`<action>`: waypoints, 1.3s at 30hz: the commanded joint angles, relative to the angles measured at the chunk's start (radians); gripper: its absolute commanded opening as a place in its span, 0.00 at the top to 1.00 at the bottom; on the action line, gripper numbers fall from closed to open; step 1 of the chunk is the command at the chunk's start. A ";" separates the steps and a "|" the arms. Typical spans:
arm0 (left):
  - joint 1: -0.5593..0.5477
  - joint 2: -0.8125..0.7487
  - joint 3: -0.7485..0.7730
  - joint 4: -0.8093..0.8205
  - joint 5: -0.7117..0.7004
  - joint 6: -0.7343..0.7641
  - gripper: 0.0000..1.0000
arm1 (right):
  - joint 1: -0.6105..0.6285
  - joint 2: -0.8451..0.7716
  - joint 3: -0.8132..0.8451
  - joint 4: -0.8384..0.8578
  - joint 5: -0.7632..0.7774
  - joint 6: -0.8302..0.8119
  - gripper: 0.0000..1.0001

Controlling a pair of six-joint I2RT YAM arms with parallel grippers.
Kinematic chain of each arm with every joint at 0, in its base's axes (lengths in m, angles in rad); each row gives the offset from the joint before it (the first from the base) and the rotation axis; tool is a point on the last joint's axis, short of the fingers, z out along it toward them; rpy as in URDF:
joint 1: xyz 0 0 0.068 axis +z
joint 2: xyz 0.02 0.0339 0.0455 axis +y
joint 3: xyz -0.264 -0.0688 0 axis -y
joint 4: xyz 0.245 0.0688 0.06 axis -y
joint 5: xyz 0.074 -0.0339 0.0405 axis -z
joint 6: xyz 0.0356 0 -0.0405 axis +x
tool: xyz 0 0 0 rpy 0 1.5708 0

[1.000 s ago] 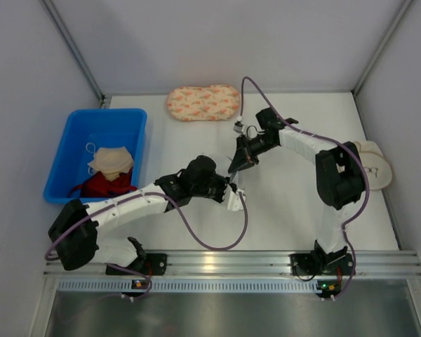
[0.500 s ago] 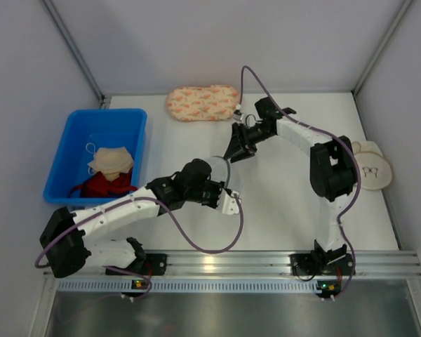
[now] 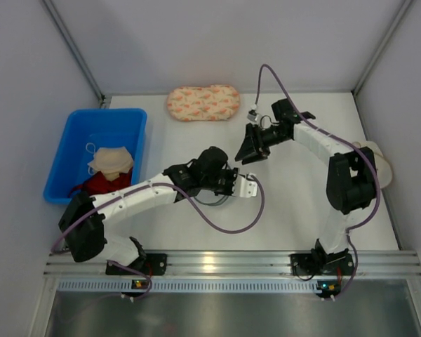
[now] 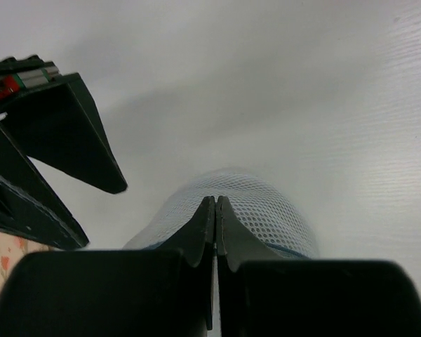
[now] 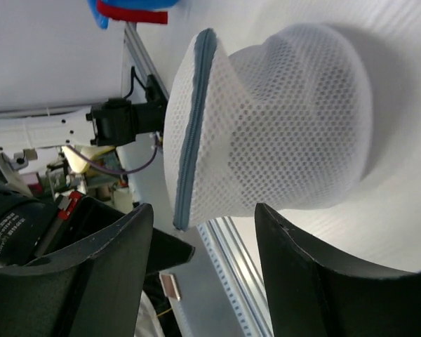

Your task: Place the bra in the laundry bag and zip it closed

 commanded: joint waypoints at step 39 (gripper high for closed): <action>-0.037 0.060 0.105 -0.115 0.052 -0.095 1.00 | -0.015 0.107 0.140 -0.071 -0.070 -0.068 0.37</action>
